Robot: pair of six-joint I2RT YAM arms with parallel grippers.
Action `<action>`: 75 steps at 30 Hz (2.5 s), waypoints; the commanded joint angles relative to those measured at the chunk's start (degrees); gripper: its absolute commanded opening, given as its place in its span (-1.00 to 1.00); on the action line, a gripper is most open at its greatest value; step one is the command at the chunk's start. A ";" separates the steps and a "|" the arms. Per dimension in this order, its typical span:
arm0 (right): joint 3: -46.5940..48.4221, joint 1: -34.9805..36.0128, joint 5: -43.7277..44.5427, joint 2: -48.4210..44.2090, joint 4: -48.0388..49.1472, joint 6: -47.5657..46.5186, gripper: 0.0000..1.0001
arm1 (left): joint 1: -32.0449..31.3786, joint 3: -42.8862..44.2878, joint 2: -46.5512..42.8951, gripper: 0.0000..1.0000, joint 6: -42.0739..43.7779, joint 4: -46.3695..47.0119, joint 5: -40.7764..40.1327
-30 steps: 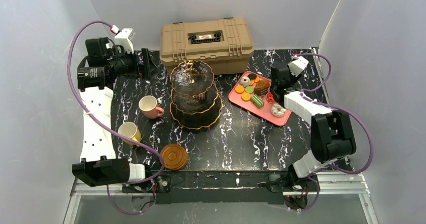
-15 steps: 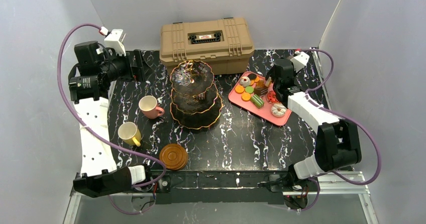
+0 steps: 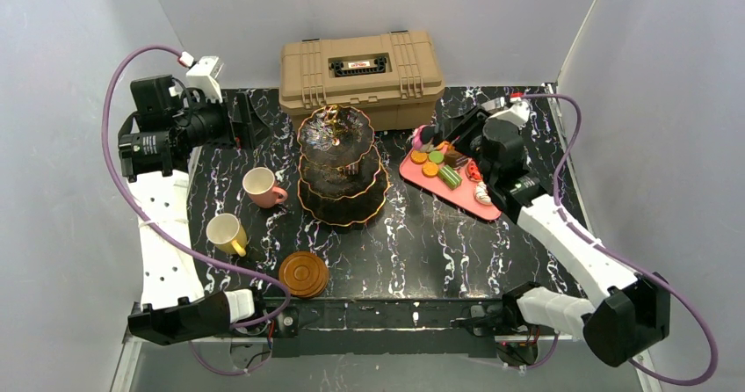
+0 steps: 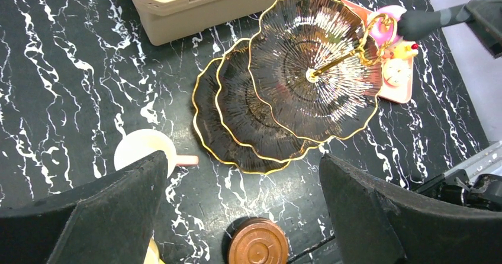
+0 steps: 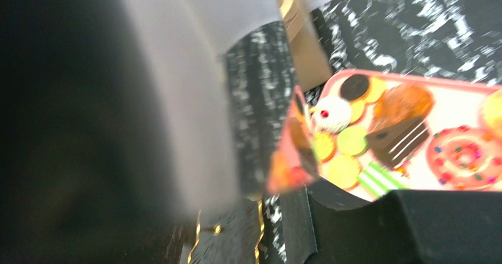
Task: Serve the afternoon tea
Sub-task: Place the desert on the desert table.
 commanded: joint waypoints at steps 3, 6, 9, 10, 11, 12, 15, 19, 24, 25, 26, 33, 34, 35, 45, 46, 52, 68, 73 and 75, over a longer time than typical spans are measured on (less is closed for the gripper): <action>-6.17 7.02 -4.93 -5.38 0.10 8.47 -0.81 | 0.45 4.30 0.10 0.96 0.26 -4.36 3.32; -7.91 9.98 -5.65 -4.77 1.37 9.50 -0.80 | 0.46 4.97 -0.56 0.96 1.29 -6.29 4.20; -8.32 12.32 -5.69 -2.78 2.23 10.29 -0.79 | 0.41 5.49 -0.90 0.96 3.10 -9.29 6.61; -8.66 13.05 -5.34 -2.19 2.95 10.56 -0.79 | 0.40 5.71 -0.83 0.96 3.50 -9.88 6.70; -9.16 13.65 -5.01 -1.63 3.67 11.07 -0.79 | 0.40 5.79 -0.73 0.96 3.94 -10.15 6.57; -9.82 13.92 -5.18 -1.04 4.67 11.68 -0.79 | 0.36 5.90 -0.62 0.96 4.13 -10.23 6.33; -12.55 14.08 -6.04 0.58 9.45 14.16 -0.77 | 0.41 6.27 0.24 0.96 3.87 -10.20 7.02; -14.47 14.15 -6.62 2.93 11.81 15.88 -0.76 | 0.38 6.75 0.70 0.96 3.47 -9.87 8.32; -16.54 14.17 -6.26 6.31 16.67 17.77 -0.75 | 0.36 6.32 -0.41 0.96 4.26 -9.59 7.85; -16.72 14.17 -6.35 7.13 17.77 18.13 -0.74 | 0.35 6.15 -0.59 0.96 4.48 -9.60 7.80; -16.82 14.17 -6.51 7.91 19.06 18.56 -0.74 | 0.43 6.01 -0.72 0.96 4.52 -9.59 7.82; -19.57 14.17 -4.67 12.76 27.64 22.77 -0.71 | 0.40 5.04 -1.08 0.96 6.16 -9.59 7.23; -19.70 14.17 -4.27 13.44 28.31 22.89 -0.70 | 0.42 5.17 -1.06 0.96 6.36 -9.59 7.06; -19.72 14.17 -3.76 14.22 28.84 22.88 -0.69 | 0.36 5.32 -1.08 0.96 6.39 -9.59 7.08; -18.26 14.17 -1.34 13.06 25.76 20.74 -0.16 | 0.38 5.76 -1.55 0.96 7.92 -9.72 6.88; -18.22 14.17 -0.81 12.29 24.70 19.92 -0.10 | 0.37 5.75 -1.73 0.96 8.08 -9.68 6.86; -16.24 14.17 0.60 10.34 19.11 16.72 0.12 | 0.40 5.83 -2.34 0.96 7.59 -9.58 7.42; -13.43 13.16 2.05 6.72 13.56 12.58 0.32 | 0.37 6.42 -1.69 0.96 7.23 -9.42 8.05; -11.77 8.36 0.44 4.03 10.97 11.28 0.29 | 0.35 7.49 -0.90 0.96 7.13 -9.41 8.35; -10.73 4.18 -1.46 2.28 7.91 10.10 0.28 | 0.42 7.91 -0.55 0.96 7.03 -9.41 8.56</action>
